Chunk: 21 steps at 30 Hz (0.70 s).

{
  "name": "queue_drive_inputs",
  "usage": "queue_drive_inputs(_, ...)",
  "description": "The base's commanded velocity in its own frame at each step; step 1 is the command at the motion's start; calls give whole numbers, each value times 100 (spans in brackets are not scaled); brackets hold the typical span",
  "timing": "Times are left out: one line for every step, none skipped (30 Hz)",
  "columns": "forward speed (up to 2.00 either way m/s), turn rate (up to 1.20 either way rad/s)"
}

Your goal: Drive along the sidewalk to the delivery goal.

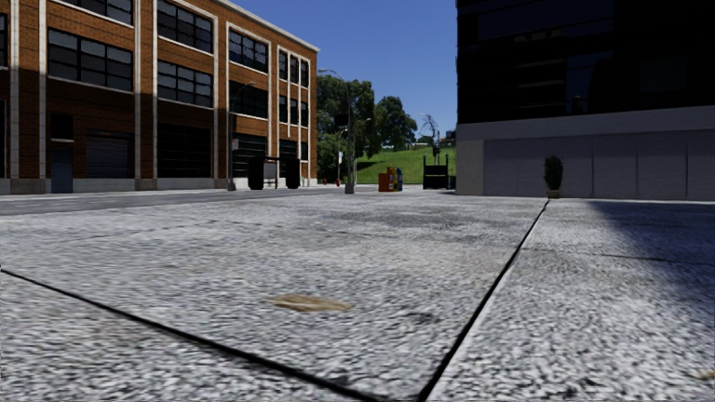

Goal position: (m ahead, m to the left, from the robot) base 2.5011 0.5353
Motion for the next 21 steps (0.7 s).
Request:
queue_drive_inputs(200, 0)
queue_drive_inputs(200, 0)
queue_drive_inputs(200, 0)
queue_drive_inputs(200, 0)
queue_drive_inputs(200, 0)
queue_drive_inputs(200, 0)
queue_drive_inputs(200, 0)
queue_drive_inputs(200, 0)
queue_drive_inputs(200, 0)
queue_drive_inputs(200, 0)
queue_drive_inputs(200, 0)
queue_drive_inputs(200, 0)
queue_drive_inputs(200, 0)
queue_drive_inputs(200, 0)
queue_drive_inputs(200, 0)
queue_drive_inputs(200, 0)
queue_drive_inputs(200, 0)
queue_drive_inputs(200, 0)
queue_drive_inputs(200, 0)
queue_drive_inputs(200, 0)
queue_drive_inputs(200, 0)
